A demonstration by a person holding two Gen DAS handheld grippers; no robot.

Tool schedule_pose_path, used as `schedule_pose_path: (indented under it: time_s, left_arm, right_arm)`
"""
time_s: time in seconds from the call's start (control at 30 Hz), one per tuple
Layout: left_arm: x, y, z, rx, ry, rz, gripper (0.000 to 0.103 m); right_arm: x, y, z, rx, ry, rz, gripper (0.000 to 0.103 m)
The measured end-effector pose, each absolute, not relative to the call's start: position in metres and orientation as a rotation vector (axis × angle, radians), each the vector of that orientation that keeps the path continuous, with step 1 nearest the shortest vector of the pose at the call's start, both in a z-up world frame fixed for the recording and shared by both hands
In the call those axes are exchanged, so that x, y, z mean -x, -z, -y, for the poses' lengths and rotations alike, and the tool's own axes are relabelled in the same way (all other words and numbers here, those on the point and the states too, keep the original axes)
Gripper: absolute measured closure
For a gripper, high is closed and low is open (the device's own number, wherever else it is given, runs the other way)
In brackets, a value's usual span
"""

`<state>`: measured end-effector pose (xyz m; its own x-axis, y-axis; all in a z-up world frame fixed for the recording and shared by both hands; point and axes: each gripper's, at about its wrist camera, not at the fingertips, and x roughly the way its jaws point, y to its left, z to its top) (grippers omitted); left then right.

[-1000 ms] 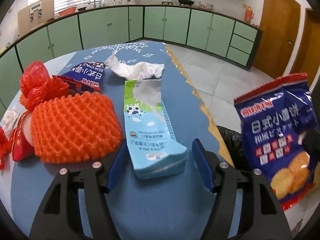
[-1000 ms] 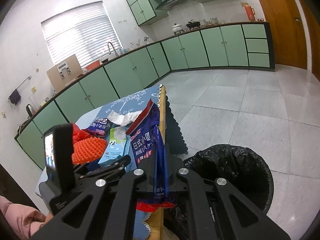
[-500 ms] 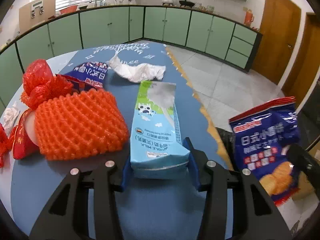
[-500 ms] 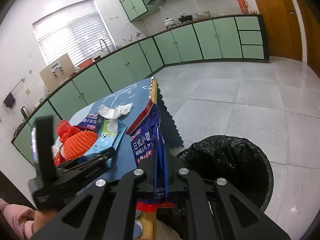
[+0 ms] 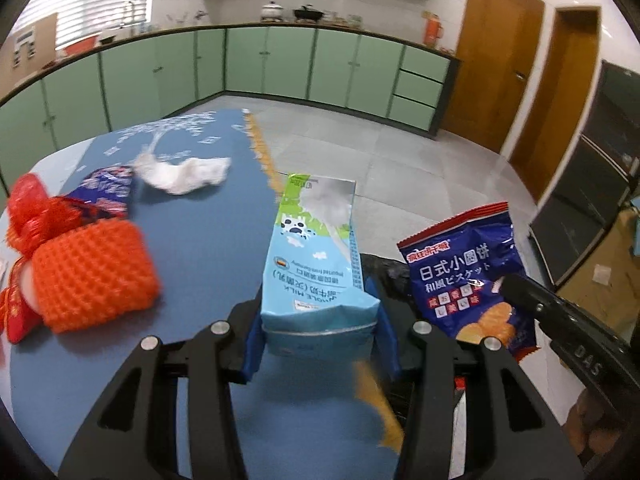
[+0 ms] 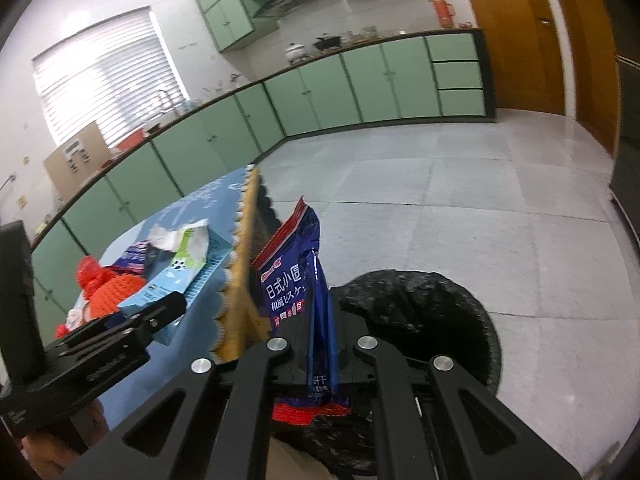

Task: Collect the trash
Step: 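Move both items over the black bin and open both grippers, then bring both grippers back over the table toward the orange nets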

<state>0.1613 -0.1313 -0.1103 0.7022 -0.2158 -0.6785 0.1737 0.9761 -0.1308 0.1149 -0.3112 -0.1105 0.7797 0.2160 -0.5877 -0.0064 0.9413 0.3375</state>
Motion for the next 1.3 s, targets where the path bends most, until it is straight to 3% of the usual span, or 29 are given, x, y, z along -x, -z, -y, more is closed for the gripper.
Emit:
schedule_pose_path:
  time_s: [0.3, 0.4, 0.5, 0.57, 0.93, 1.03, 1.3]
  left_arm:
    - [-0.190, 0.127, 0.176, 0.042, 0.320, -0.826, 0.059]
    - [-0.206, 0.133, 0.186, 0.042, 0.352, -0.862, 0.058]
    - [-0.215, 0.133, 0.188, 0.049, 0.377, -0.877, 0.055]
    - [-0.215, 0.130, 0.187, 0.053, 0.381, -0.862, 0.039]
    - [-0.200, 0.104, 0.141, 0.105, 0.320, -0.786, 0.030]
    - [-0.187, 0.093, 0.116, 0.072, 0.257, -0.726, 0.028]
    - [-0.153, 0.078, 0.036, 0.018, 0.052, -0.632, 0.025]
  right_arm:
    - [-0.131, 0.143, 0.350, -0.348, -0.019, -0.732, 0.096]
    - [-0.142, 0.159, 0.358, -0.364, 0.003, -0.774, 0.086]
    - [-0.148, 0.169, 0.361, -0.366, 0.027, -0.799, 0.070]
    - [-0.147, 0.171, 0.363, -0.372, 0.040, -0.803, 0.063]
    - [-0.135, 0.154, 0.349, -0.334, 0.057, -0.768, 0.028]
    - [-0.130, 0.138, 0.335, -0.322, 0.027, -0.733, 0.022]
    - [-0.130, 0.100, 0.270, -0.279, -0.127, -0.653, 0.018]
